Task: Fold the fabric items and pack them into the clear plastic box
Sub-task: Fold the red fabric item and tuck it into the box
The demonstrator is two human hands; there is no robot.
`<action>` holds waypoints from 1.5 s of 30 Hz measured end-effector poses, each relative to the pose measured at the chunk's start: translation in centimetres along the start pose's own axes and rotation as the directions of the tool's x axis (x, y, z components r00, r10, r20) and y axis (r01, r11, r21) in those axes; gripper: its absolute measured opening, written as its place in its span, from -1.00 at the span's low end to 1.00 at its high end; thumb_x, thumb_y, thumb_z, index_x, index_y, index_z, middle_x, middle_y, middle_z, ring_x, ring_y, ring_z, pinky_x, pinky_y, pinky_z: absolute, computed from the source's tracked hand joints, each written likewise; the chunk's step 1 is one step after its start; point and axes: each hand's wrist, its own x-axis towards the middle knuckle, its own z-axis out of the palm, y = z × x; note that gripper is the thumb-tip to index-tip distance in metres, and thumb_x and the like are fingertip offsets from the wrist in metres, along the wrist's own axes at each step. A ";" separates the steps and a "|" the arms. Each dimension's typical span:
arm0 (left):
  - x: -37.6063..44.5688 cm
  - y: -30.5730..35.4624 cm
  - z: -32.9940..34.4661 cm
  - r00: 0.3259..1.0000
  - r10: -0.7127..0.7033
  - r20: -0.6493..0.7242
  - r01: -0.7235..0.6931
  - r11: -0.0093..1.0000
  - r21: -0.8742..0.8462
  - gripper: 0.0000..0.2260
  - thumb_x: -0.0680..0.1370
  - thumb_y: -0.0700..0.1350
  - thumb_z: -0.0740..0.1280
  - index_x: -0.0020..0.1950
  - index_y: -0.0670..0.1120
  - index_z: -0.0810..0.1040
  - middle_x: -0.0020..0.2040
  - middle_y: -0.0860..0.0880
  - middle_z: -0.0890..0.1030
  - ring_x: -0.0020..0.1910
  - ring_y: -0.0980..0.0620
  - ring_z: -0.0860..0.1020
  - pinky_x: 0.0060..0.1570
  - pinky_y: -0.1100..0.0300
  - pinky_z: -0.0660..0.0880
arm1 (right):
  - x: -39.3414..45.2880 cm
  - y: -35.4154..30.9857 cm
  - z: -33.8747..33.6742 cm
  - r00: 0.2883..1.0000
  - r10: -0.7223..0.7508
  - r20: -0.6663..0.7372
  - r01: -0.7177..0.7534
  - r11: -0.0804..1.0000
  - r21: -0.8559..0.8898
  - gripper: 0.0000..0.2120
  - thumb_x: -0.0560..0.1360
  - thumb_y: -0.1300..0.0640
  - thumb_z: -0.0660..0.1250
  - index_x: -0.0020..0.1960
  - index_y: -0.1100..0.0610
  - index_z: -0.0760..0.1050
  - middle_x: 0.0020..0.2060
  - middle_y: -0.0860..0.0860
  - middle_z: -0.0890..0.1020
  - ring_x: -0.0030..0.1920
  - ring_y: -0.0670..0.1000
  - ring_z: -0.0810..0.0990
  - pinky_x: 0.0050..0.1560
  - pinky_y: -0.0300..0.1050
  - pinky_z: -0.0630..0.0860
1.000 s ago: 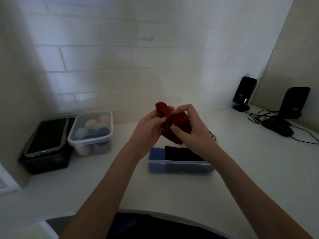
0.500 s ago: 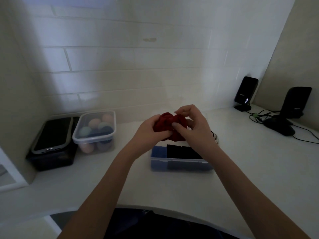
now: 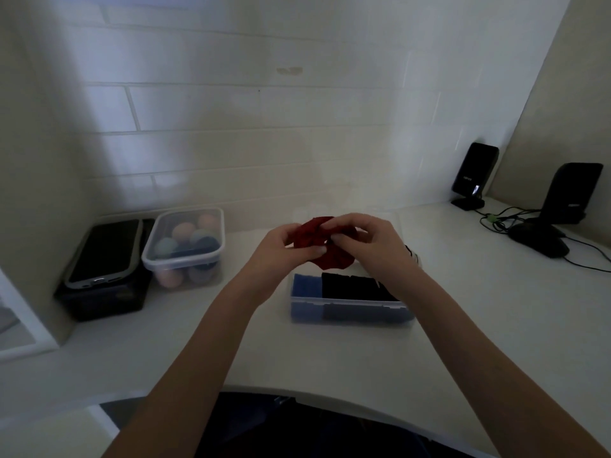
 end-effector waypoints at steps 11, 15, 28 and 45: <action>-1.1 1.5 -1.8 0.983 0.077 0.164 -0.163 0.769 0.618 -0.57 0.28 -0.31 0.52 0.02 0.04 0.50 -0.08 -0.01 0.57 -0.22 0.09 0.57 -0.20 0.33 0.51 | -0.3 1.1 0.1 0.931 0.214 0.297 -0.073 0.902 -0.425 -0.65 0.41 0.22 0.44 0.19 0.13 0.58 -0.04 0.05 0.69 -0.07 0.02 0.67 0.04 -0.16 0.59; -1.2 1.7 -1.6 0.988 0.018 0.150 -0.138 0.522 0.842 -0.68 0.33 -0.18 0.49 0.01 0.09 0.57 -0.12 0.08 0.60 -0.12 0.07 0.48 0.06 0.07 0.44 | -0.3 1.7 0.5 0.879 0.249 0.407 0.019 0.834 -0.551 -0.63 0.39 0.12 0.46 0.19 0.07 0.58 -0.09 -0.03 0.67 -0.17 -0.10 0.61 -0.07 -0.33 0.51; 0.6 2.0 0.4 0.965 -0.191 0.181 -0.174 0.052 0.983 -0.77 0.47 0.02 0.32 0.10 0.02 0.50 0.02 0.01 0.59 0.03 -0.04 0.49 -0.01 0.03 0.14 | 1.6 1.0 1.9 0.791 0.451 0.414 0.161 0.499 -0.851 -0.58 0.39 -0.14 0.38 0.22 -0.07 0.51 0.12 -0.03 0.60 0.06 0.05 0.56 0.13 0.01 0.52; 2.0 1.0 0.6 0.833 -0.488 0.258 -0.195 0.178 0.965 -0.59 0.53 -0.01 0.28 0.24 -0.14 0.20 -0.10 -0.06 0.51 -0.18 -0.05 0.54 -0.19 0.11 0.43 | 1.8 1.8 0.0 0.786 0.412 0.461 0.063 0.688 -0.723 -0.54 0.35 -0.21 0.41 0.20 -0.07 0.54 -0.04 -0.08 0.62 -0.14 -0.08 0.57 0.02 -0.09 0.51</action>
